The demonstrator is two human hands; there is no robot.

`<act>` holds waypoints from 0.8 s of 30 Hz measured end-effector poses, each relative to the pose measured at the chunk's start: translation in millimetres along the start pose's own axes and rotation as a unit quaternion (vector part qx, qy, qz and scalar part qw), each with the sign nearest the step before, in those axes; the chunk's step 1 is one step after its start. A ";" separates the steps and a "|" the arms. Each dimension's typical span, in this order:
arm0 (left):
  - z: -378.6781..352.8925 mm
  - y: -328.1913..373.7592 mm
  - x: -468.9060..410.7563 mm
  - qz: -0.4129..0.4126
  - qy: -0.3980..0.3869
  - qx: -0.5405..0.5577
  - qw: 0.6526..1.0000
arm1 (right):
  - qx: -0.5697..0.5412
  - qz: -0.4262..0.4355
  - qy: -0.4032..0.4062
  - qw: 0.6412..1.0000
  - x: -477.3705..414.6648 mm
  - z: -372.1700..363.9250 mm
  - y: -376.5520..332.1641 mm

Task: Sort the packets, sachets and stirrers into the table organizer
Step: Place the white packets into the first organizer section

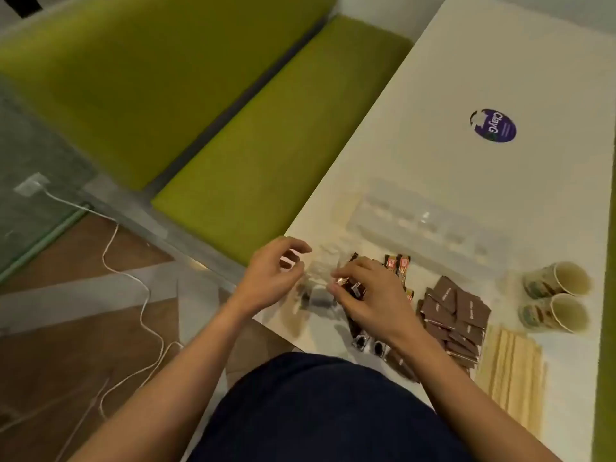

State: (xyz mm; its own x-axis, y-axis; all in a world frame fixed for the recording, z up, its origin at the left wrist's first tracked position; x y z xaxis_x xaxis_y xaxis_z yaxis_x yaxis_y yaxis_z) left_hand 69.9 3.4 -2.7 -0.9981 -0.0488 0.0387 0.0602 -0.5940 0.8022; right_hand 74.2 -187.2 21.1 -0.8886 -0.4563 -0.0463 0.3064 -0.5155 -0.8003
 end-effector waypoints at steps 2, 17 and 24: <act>-1.7 -4.4 13.3 -0.019 0.008 0.018 1.000 | 0.012 0.008 0.005 1.000 5.5 -6.6 -1.5; -17.7 -0.5 31.7 -0.115 -0.005 -0.028 0.993 | 0.021 -0.013 0.009 1.000 18.8 -16.9 5.9; -17.8 17.7 27.4 -0.124 -0.043 0.047 0.990 | -0.051 -0.049 0.019 0.997 27.1 7.5 -3.5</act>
State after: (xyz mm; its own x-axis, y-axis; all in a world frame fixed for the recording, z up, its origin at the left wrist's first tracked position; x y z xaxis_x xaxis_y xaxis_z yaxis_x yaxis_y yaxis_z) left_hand 43.8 -22.7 2.0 -0.9797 0.1612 -0.1191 -0.1852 -0.5019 0.8449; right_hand 51.6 -203.2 27.2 -0.9256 -0.3783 0.0148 0.1821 -0.4793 -0.8586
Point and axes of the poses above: each hand's wrist, its own x-axis away from the middle knuckle, its own z-axis out of the back of the hand, y = z × x, the point moved 7 cm from there along -x, towards the middle knuckle, and after that the axes turned 11 degrees about -x, right-handed, at the moved point
